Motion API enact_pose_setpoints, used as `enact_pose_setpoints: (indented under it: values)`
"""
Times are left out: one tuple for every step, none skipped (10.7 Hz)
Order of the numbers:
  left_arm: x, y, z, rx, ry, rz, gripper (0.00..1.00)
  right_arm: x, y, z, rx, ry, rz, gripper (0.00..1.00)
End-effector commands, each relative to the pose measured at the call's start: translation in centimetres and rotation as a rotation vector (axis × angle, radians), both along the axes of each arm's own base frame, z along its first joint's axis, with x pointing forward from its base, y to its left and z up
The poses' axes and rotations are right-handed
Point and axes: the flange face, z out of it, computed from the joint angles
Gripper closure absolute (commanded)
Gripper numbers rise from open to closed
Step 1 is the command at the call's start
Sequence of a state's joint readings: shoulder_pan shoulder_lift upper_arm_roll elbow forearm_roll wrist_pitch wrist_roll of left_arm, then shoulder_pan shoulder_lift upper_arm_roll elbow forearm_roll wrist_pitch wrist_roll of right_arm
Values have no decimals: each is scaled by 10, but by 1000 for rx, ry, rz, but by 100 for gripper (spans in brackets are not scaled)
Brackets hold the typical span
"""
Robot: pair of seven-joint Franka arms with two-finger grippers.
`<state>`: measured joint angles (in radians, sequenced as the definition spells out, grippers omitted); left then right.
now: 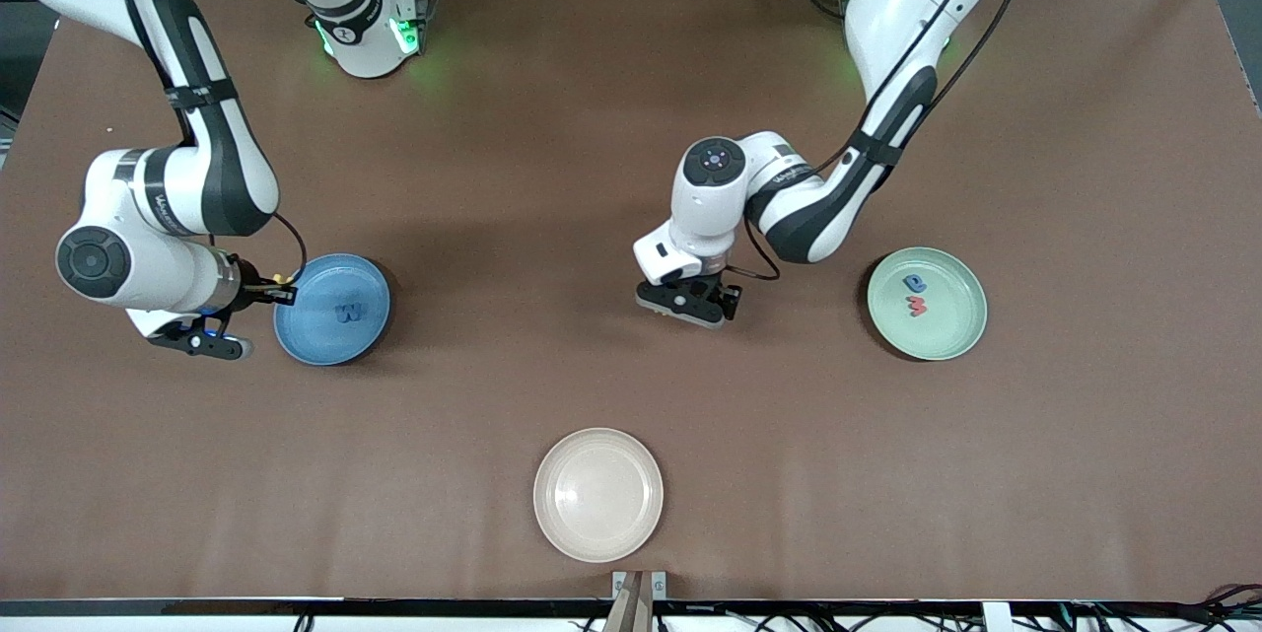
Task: Sort uppercase to blue plate, lowercase to green plate
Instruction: 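Carry the 'H' to the blue plate while the left gripper reaches the 'y'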
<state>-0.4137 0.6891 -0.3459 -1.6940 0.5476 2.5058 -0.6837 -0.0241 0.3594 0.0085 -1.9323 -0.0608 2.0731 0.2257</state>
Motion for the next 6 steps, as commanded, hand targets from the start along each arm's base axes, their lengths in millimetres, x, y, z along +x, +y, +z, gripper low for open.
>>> enact_pose_setpoints:
  values:
    - [-2, -15, -7, -1, -6, -19, 14, -1, 1, -11, 29, -8, -2, 62]
    - [-4, -18, -17, 1, 5, -21, 14, 0, -3, -8, 26, -13, -4, 35]
    - [-4, -20, -24, -3, 11, -23, 15, 0, -3, -2, 26, -16, -4, 0]
    - [-5, -22, -28, -6, 14, -24, 15, 1, -5, 7, 23, -30, -11, 0]
    - [-5, -21, -33, -4, 20, -24, 16, 4, -5, 20, 22, -45, -10, 0]
    - [-7, -22, -40, -2, 29, -22, 17, 6, -1, 35, 22, -69, -5, 0]
